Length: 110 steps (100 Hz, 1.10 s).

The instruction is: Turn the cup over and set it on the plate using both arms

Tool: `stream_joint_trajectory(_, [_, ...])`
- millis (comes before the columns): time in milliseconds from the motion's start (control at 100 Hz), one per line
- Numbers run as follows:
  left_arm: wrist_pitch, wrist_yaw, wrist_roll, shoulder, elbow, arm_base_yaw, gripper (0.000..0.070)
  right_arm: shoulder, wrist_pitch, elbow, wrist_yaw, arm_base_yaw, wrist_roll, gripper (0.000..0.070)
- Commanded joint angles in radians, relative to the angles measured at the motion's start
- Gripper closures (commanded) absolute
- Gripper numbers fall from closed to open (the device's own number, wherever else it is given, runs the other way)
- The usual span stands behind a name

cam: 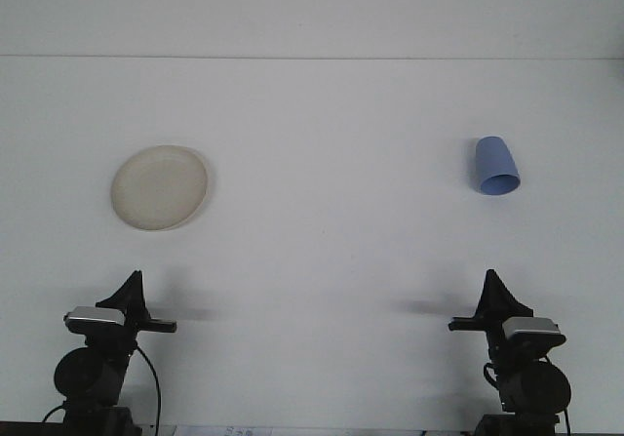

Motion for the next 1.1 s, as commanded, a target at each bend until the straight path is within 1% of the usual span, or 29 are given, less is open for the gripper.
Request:
stream_joint_trajectory(0, [0.014, 0.000, 0.000, -0.001, -0.019, 0.001, 0.0684, 0.002, 0.004, 0.063, 0.051, 0.001, 0.085, 0.0697])
stream_joint_trajectory(50, [0.014, 0.000, 0.000, -0.001, -0.019, 0.001, 0.0684, 0.025, -0.017, 0.127, 0.093, 0.001, 0.081, 0.0697])
stream_joint_trajectory(100, [0.014, 0.000, 0.000, -0.001, -0.019, 0.001, 0.0684, 0.064, -0.049, 0.208, 0.129, 0.001, 0.058, 0.0697])
stream_joint_trajectory(170, [0.014, 0.000, 0.000, -0.001, -0.019, 0.001, 0.0684, 0.140, -0.105, 0.336, 0.166, 0.001, -0.005, 0.0697])
stream_joint_trajectory(230, [0.014, 0.000, 0.000, -0.001, -0.019, 0.001, 0.0684, 0.226, -0.158, 0.455, 0.178, 0.001, -0.075, 0.0694])
stream_joint_trajectory(270, [0.014, 0.000, 0.000, -0.001, -0.019, 0.001, 0.0684, 0.272, -0.188, 0.515, 0.180, 0.001, -0.112, 0.0672])
stream_joint_trajectory(290, [0.014, 0.000, 0.000, -0.001, -0.019, 0.001, 0.0684, 0.296, -0.206, 0.546, 0.183, 0.001, -0.130, 0.0636])
stream_joint_trajectory(310, [0.014, 0.000, 0.000, -0.001, -0.019, 0.001, 0.0684, 0.319, -0.223, 0.574, 0.188, 0.001, -0.145, 0.0583])
stream_joint_trajectory(390, [0.014, 0.000, 0.000, -0.001, -0.019, 0.001, 0.0684, 0.403, -0.273, 0.661, 0.211, 0.000, -0.181, 0.0278])
stream_joint_trajectory(410, [0.014, 0.000, 0.000, -0.001, -0.019, 0.001, 0.0684, 0.423, -0.280, 0.675, 0.219, 0.001, -0.187, 0.0213])
stream_joint_trajectory(430, [0.014, 0.000, 0.000, -0.001, -0.019, 0.001, 0.0684, 0.441, -0.286, 0.687, 0.224, 0.001, -0.191, 0.0168])
stream_joint_trajectory(450, [0.014, 0.000, 0.000, -0.001, -0.019, 0.001, 0.0684, 0.458, -0.293, 0.697, 0.226, 0.000, -0.196, 0.0141])
stream_joint_trajectory(630, [0.014, 0.000, 0.000, -0.001, -0.019, 0.001, 0.0684, 0.589, -0.284, 0.710, 0.228, -0.002, -0.263, 0.0139])
stream_joint_trajectory(770, [0.014, 0.000, 0.000, -0.001, -0.019, 0.001, 0.0684, 0.720, -0.179, 0.692, 0.219, -0.043, -0.333, 0.0139])
stream_joint_trajectory(860, [0.014, 0.000, 0.000, -0.001, -0.019, 0.001, 0.0684, 0.806, -0.086, 0.676, 0.152, -0.092, -0.369, 0.0139])
stream_joint_trajectory(980, [0.014, 0.000, 0.000, -0.001, -0.019, 0.001, 0.0684, 0.923, 0.026, 0.662, 0.034, -0.168, -0.372, 0.0140])
stream_joint_trajectory(1090, [0.014, 0.000, 0.000, -0.001, -0.019, 0.001, 0.0684, 1.032, 0.085, 0.661, -0.043, -0.230, -0.381, 0.0140])
